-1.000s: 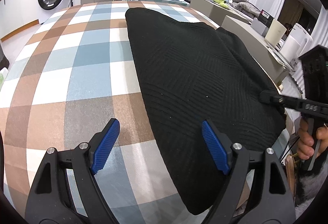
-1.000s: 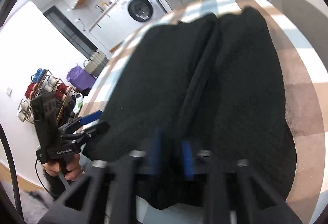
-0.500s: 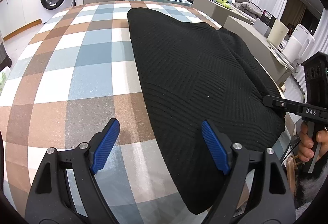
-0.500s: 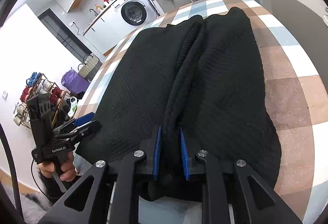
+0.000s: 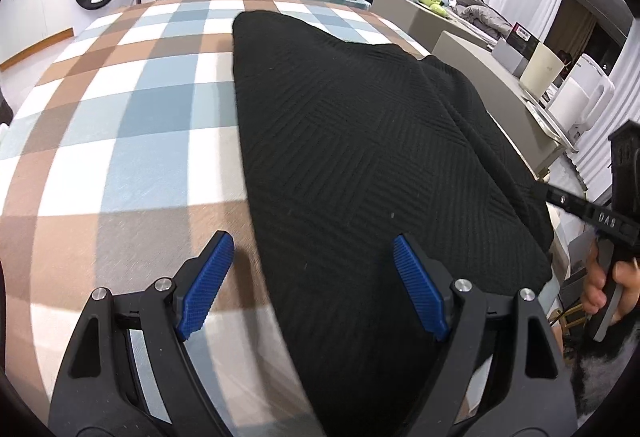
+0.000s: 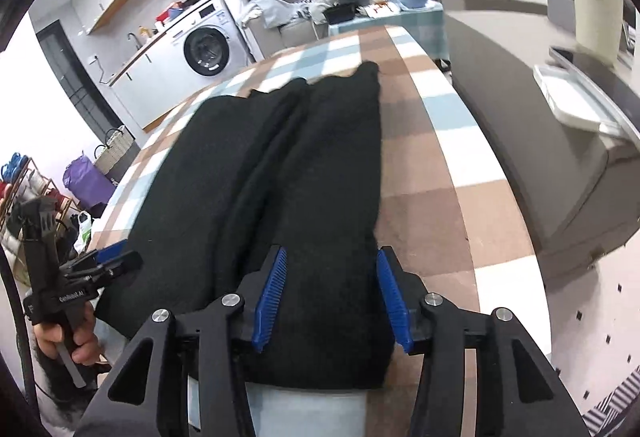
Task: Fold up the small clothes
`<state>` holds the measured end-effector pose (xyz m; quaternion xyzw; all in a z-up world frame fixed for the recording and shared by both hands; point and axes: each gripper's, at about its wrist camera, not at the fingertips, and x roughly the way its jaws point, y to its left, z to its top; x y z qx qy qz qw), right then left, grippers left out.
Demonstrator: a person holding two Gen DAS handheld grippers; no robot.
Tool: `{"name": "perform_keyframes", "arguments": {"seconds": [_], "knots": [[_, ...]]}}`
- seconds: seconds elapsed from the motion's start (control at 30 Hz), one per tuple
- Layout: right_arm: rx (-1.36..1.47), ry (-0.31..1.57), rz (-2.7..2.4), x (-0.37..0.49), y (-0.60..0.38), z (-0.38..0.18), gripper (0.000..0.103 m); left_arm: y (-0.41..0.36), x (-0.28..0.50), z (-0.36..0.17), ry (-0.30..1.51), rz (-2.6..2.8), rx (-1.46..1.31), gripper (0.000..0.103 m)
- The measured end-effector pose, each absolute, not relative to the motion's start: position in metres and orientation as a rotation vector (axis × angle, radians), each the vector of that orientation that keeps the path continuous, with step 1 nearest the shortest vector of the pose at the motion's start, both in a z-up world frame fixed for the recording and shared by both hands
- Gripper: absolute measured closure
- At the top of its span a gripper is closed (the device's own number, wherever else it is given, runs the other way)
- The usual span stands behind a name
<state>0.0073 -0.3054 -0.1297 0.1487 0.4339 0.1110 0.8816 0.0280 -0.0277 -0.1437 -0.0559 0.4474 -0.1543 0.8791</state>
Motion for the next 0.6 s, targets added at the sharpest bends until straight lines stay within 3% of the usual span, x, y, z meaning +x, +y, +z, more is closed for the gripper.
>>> {"name": "perform_keyframes", "arguments": {"seconds": [0.13,0.2,0.23,0.27,0.3,0.33,0.47,0.6], "knots": [[0.317,0.928,0.230,0.012,-0.306,-0.141,0.055,-0.035,0.047,-0.144,0.946,-0.309,-0.122,0.025],[0.303,0.927,0.233,0.014,-0.303,-0.142,0.056,-0.036,0.052,-0.144,0.950,-0.304,-0.125,0.047],[0.290,0.926,0.233,0.014,-0.300,-0.141,0.057,-0.035,0.055,-0.143,0.942,-0.283,-0.123,0.064],[0.291,0.928,0.245,0.014,-0.298,-0.142,0.067,-0.034,0.056,-0.141,0.931,-0.284,-0.130,0.076],[0.301,0.934,0.270,0.015,-0.296,-0.143,0.075,-0.031,0.056,-0.139,0.916,-0.286,-0.144,0.081],[0.298,0.937,0.272,0.015,-0.293,-0.144,0.075,-0.028,0.057,-0.139,0.907,-0.282,-0.151,0.087],[0.270,0.936,0.285,0.017,-0.283,-0.144,0.078,-0.017,0.050,-0.138,0.868,-0.273,-0.154,0.095],[0.261,0.937,0.311,0.021,-0.272,-0.144,0.078,-0.003,0.042,-0.136,0.851,-0.245,-0.148,0.095]]}}
